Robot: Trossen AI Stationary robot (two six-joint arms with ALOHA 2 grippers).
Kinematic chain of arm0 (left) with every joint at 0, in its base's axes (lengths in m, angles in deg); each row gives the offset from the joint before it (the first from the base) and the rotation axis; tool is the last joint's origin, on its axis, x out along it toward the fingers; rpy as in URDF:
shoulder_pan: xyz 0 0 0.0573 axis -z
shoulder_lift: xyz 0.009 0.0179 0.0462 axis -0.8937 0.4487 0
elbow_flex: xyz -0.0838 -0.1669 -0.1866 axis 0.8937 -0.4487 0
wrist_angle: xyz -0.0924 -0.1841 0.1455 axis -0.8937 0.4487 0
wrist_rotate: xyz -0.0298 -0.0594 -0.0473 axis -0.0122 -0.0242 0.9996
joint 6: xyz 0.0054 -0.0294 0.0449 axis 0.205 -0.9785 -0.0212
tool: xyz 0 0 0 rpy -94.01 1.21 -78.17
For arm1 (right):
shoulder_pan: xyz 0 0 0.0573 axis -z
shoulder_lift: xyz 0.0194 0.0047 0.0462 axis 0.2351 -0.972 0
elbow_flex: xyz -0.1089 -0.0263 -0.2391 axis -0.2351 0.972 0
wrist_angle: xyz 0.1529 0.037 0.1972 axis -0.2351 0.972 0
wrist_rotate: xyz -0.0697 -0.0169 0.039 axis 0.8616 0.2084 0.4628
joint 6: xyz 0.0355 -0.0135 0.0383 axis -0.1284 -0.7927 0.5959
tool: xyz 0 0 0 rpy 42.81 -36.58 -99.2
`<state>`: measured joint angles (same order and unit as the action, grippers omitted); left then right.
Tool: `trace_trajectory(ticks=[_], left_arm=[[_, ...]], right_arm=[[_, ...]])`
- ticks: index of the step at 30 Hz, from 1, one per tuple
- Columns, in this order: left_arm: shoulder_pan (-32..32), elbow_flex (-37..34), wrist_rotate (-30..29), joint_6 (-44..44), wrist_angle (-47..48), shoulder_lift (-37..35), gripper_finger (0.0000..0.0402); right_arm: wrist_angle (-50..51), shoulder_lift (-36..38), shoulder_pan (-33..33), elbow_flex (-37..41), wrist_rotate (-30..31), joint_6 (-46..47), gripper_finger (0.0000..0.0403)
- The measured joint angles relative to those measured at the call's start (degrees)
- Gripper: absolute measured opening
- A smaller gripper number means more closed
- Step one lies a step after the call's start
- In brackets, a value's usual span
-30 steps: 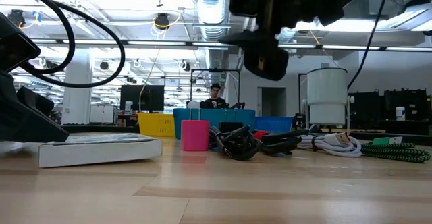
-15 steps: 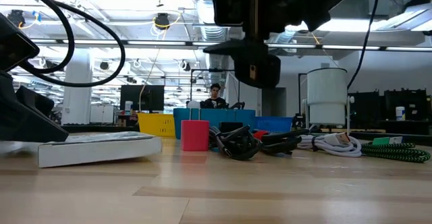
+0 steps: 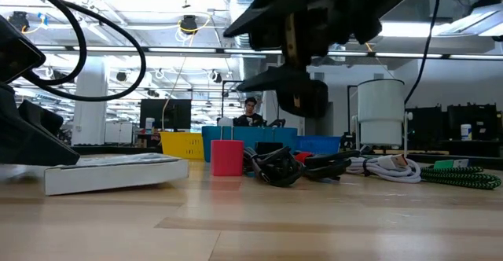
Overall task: Pick and place items into bin
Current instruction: Put the white card reader box into the blue bin
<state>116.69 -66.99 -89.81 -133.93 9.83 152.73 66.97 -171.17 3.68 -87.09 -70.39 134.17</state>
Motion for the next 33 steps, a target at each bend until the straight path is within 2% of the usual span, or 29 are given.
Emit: trace_trajectory(ticks=[7,16,24,33], left_arm=[[0.1,0.4,-0.4,0.5,0.3,0.1,0.0],[0.4,0.9,-0.9,1.3,1.1,0.2,0.0],[1.6,2.5,-4.1,0.1,1.0,2.7,0.0],[1.6,2.8,-3.9,-1.1,1.3,2.7,0.0]], right_arm=[[0.4,-2.9,-0.2,-2.8,-1.8,0.5,0.0233],[0.5,-2.8,0.7,-3.5,0.4,2.1,0.0233],[0.5,-2.8,0.7,-3.5,2.9,2.6,0.0233],[0.5,-2.8,0.8,-3.4,2.3,5.9,0.0233]])
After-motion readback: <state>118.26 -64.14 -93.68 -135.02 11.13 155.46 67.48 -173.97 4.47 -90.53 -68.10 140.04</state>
